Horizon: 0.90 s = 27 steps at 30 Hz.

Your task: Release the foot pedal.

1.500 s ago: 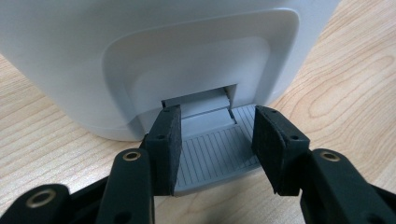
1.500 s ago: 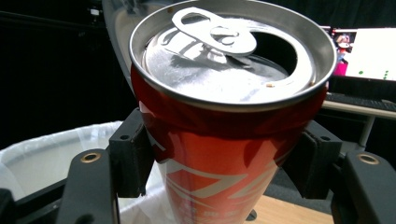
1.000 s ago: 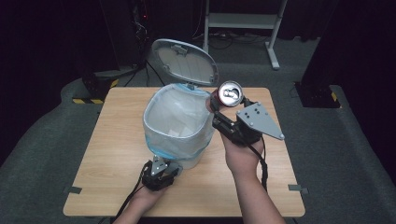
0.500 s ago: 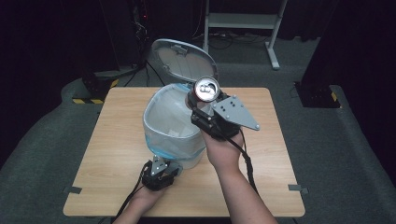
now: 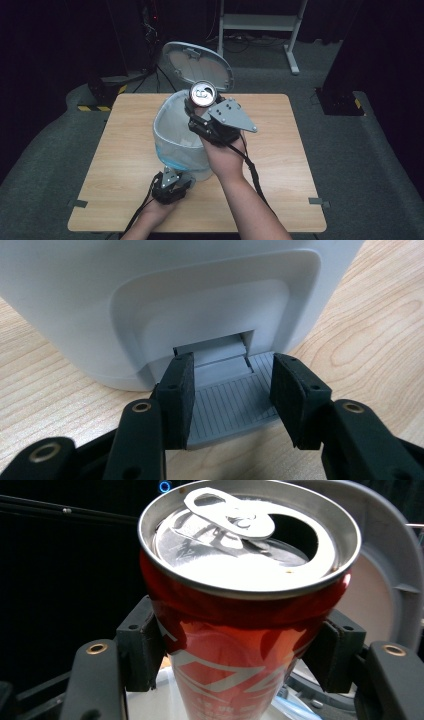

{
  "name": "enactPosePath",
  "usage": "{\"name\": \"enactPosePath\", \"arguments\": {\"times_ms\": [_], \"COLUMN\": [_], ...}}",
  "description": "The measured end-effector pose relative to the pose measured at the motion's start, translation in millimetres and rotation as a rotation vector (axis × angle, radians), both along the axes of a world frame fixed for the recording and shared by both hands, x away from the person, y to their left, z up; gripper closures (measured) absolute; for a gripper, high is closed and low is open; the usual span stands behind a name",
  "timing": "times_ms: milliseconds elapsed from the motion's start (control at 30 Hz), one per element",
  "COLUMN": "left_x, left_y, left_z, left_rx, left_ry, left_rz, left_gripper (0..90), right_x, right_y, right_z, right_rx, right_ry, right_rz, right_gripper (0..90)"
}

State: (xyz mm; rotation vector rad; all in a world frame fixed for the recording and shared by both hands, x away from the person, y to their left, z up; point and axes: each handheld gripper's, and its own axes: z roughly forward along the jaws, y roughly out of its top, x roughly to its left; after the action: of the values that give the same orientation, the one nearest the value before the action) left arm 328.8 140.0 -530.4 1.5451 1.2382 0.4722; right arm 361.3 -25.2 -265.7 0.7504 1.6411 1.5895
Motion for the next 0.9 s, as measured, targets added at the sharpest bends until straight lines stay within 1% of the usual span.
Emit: {"name": "enactPosePath", "arguments": {"times_ms": [33, 67, 100, 267, 333, 367, 400, 433, 467, 600, 633, 700, 733, 800, 833, 867, 900], "left_x": [0.3, 0.3, -0.1, -0.1, -0.1, 0.3, 0.3, -0.1, -0.1, 0.0, 0.5, 0.5, 0.9, 0.8, 0.5, 0.9, 1.0], "left_y": [-0.7, -0.7, 0.3, 0.3, 0.3, -0.9, -0.9, 0.4, 0.5, 0.2, -1.3, -1.3, -2.5, -2.4, -1.3, -2.3, -2.5], "left_z": [-0.2, -0.2, -0.1, -0.1, 0.0, -0.2, -0.2, 0.0, 0.0, -0.1, -0.3, -0.3, -0.4, -0.4, -0.3, -0.3, -0.3], "left_rx": [-0.01, -0.01, 0.004, 0.003, 0.004, -0.012, -0.012, 0.004, 0.005, 0.001, -0.02, -0.02, -0.036, -0.035, -0.021, -0.036, -0.04], "left_ry": [-0.006, -0.006, -0.001, -0.001, -0.001, -0.007, -0.007, 0.0, 0.0, -0.001, -0.009, -0.01, -0.015, -0.015, -0.01, -0.013, -0.014], "left_rz": [0.004, 0.004, -0.002, -0.001, -0.001, 0.004, 0.004, -0.002, -0.003, 0.0, 0.008, 0.008, 0.018, 0.017, 0.007, 0.018, 0.019], "left_gripper": [52.7, 52.7, 52.7, 52.7, 52.8, 52.7, 52.8, 52.8, 52.8, 52.7, 52.8, 52.7, 52.8, 52.7, 52.7, 52.7, 52.7], "right_x": [2.8, 2.8, 6.0, 12.3, 17.2, 21.1, 21.1, 23.2, 28.0, 33.0, 35.8, 36.6, 37.2, 37.4, 37.4, 38.0, 38.2], "right_y": [3.1, 3.1, 6.4, 10.3, 11.9, 12.4, 12.4, 12.5, 12.5, 12.2, 11.8, 11.5, 11.9, 12.2, 12.2, 12.5, 12.8], "right_z": [-0.1, -0.1, 0.7, 2.7, 2.4, 1.6, 1.6, 1.0, -0.3, -2.3, -3.5, -3.9, -4.0, -3.6, -3.6, -2.9, -2.6], "right_rx": [-0.003, -0.003, -0.009, -0.021, -0.026, -0.028, -0.028, -0.03, -0.034, -0.034, -0.035, -0.033, -0.032, -0.03, -0.03, -0.027, -0.026], "right_ry": [0.004, 0.004, 0.005, 0.011, 0.021, 0.031, 0.031, 0.034, 0.043, 0.058, 0.069, 0.071, 0.071, 0.069, 0.069, 0.071, 0.072], "right_rz": [0.005, 0.005, 0.007, 0.007, 0.001, -0.002, -0.002, -0.006, -0.013, -0.021, -0.024, -0.021, -0.02, -0.018, -0.018, -0.016, -0.016], "right_gripper": [33.8, 33.8, 33.8, 33.7, 33.7, 33.7, 33.7, 33.7, 33.7, 33.6, 33.6, 33.6, 33.6, 33.6, 33.6, 33.6, 33.7]}}
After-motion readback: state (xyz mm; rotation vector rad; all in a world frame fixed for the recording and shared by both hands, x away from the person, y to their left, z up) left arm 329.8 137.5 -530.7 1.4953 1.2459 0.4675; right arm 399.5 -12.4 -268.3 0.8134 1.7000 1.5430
